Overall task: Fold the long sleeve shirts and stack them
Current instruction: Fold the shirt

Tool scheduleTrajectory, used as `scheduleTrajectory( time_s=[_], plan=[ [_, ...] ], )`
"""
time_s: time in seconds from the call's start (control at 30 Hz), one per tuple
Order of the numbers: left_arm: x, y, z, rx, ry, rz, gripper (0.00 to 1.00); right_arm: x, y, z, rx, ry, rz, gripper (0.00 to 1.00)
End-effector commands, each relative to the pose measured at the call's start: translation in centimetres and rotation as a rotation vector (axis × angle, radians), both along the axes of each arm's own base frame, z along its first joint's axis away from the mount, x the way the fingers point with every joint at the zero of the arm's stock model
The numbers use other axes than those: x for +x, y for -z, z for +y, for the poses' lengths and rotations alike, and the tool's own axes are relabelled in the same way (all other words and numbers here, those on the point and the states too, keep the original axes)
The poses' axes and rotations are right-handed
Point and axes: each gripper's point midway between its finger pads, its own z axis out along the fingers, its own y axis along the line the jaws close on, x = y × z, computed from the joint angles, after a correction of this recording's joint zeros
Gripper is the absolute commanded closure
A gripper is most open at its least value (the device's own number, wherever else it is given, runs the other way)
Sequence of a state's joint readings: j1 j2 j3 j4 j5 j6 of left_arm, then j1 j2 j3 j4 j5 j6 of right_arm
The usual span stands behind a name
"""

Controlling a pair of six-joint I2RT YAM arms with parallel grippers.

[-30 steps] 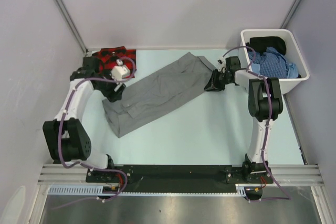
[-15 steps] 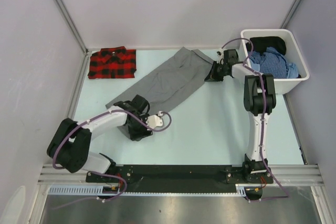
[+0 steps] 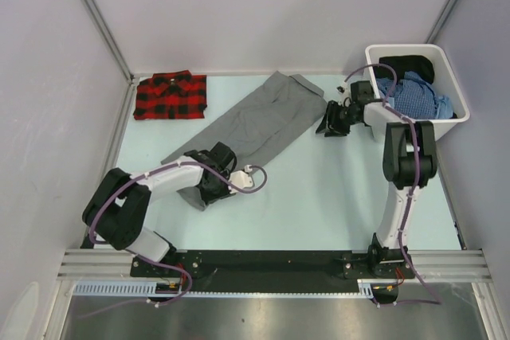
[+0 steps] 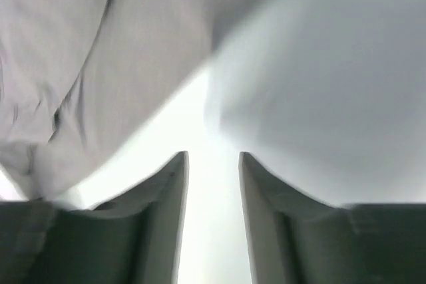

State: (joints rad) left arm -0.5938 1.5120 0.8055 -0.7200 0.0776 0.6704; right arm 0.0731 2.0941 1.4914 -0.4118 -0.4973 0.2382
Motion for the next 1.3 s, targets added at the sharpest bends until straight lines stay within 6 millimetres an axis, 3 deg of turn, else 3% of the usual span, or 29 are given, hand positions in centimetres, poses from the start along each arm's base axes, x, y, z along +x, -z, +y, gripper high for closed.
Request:
scheduleTrajectory(
  time_s=[0.0,0.03,0.17,0.27,0.33,0.37,0.4,0.47,0.5,0.57,0.63,0.7,0.77,0.8,0.83,0.87,0.9,0.93,0.97,1.0,1.03,1.07,1.1,1.13,1.17,1.2,1.27],
  plan=[
    [-4.3,-0.4,-6.1,-0.194,0.087,0.204,1.0,-4.0,-4.9,-0.9,0.031,-0.016,-0.03,0.48],
    [-4.8,-0.6,-7.1,-0.211,0.078,0.229,1.0,-5.6,-4.9,-1.1,0.033,-0.02,-0.015,0.46],
    [-7.4,-1.5,-12.8,-0.289,0.154,0.328,1.0,-9.0,-4.8,-2.2,0.034,-0.029,-0.002,0.46],
    [-8.3,-2.2,-17.6,-0.346,0.205,0.343,1.0,-10.7,-4.2,-3.0,0.036,-0.052,0.009,0.46],
    [-7.8,-3.7,-21.8,-0.41,0.218,0.345,1.0,-12.3,-2.8,-3.5,0.045,-0.054,0.051,0.46],
    [-8.4,-2.7,-23.6,-0.403,0.228,0.372,1.0,-12.6,-2.6,-3.6,0.049,-0.06,0.052,0.46],
    [-7.4,-4.4,-26.6,-0.464,0.241,0.343,1.0,-13.2,-1.9,-3.8,0.061,-0.054,0.075,0.46],
    [-7.6,-4.3,-29.9,-0.51,0.221,0.384,1.0,-13.3,-1.6,-3.9,0.072,-0.055,0.076,0.47],
    [-7.0,-5.7,-32.1,-0.562,0.227,0.366,1.0,-13.3,-1.4,-4.0,0.074,-0.062,0.073,0.47],
    [-6.8,-6.4,-34.1,-0.614,0.206,0.381,0.93,-13.2,-1.6,-4.2,0.078,-0.071,0.06,0.47],
    [-6.4,-7.2,-35.4,-0.649,0.189,0.376,0.73,-12.9,-2.2,-4.7,0.072,-0.075,0.039,0.47],
    [-6.2,-8.8,-35.7,-0.683,0.202,0.351,0.47,-12.7,-3.3,-5.0,0.073,-0.083,0.018,0.47],
    [-5.9,-10.6,-34.9,-0.701,0.24,0.296,0.39,-12.5,-4.9,-5.2,0.067,-0.117,-0.025,0.45],
    [-6.3,-10.9,-33.8,-0.696,0.255,0.282,0.25,-12.5,-5.9,-5.2,0.067,-0.134,-0.054,0.45],
    [-6.1,-14.5,-32.9,-0.753,0.306,0.203,0.14,-12.7,-7.7,-5.0,0.059,-0.179,-0.119,0.44],
    [-6.3,-15.6,-32.0,-0.767,0.328,0.17,0.12,-12.7,-8.9,-4.9,0.052,-0.204,-0.16,0.44],
    [-6.1,-15.2,-30.4,-0.742,0.343,0.118,0.01,-12.8,-9.7,-4.8,0.036,-0.234,-0.208,0.43],
    [-5.9,-19.1,-28.7,-0.811,0.353,0.027,0.01,-13.1,-11.7,-4.8,-0.021,-0.298,-0.319,0.42],
    [-5.7,-20.2,-27.8,-0.846,0.361,-0.024,0.01,-13.4,-12.3,-4.3,-0.064,-0.36,-0.378,0.4],
    [-5.7,-19.5,-25.7,-0.836,0.36,-0.061,0.01,-13.8,-13.0,-4.0,-0.109,-0.41,-0.441,0.37],
    [-5.2,-22.7,-24.2,-0.918,0.364,-0.163,0.01,-14.0,-14.3,-3.9,-0.191,-0.471,-0.553,0.26],
    [-5.5,-21.2,-22.7,-0.91,0.351,-0.181,0.01,-14.7,-14.2,-3.3,-0.205,-0.512,-0.585,0.18],
    [-5.4,-21.4,-22.0,-0.928,0.359,-0.229,0.01,-14.6,-14.6,-2.4,-0.217,-0.539,-0.65,0.1],
    [-4.8,-23.2,-21.2,-0.977,0.359,-0.352,0.01,-14.3,-14.9,-2.1,-0.232,-0.533,-0.691,0.06],
    [-4.8,-20.9,-20.2,-0.942,0.356,-0.371,0.01,-15.0,-14.9,-1.1,-0.222,-0.539,-0.72,0.06],
    [-4.4,-21.0,-20.1,-0.937,0.418,-0.444,0.01,-15.9,-15.5,0.1,-0.187,-0.631,-0.772,0.04],
    [-5.6,-19.2,-18.8,-0.866,0.506,-0.382,0.01,-18.1,-14.9,1.4,-0.193,-0.877,-0.85,0.0]
  ],
)
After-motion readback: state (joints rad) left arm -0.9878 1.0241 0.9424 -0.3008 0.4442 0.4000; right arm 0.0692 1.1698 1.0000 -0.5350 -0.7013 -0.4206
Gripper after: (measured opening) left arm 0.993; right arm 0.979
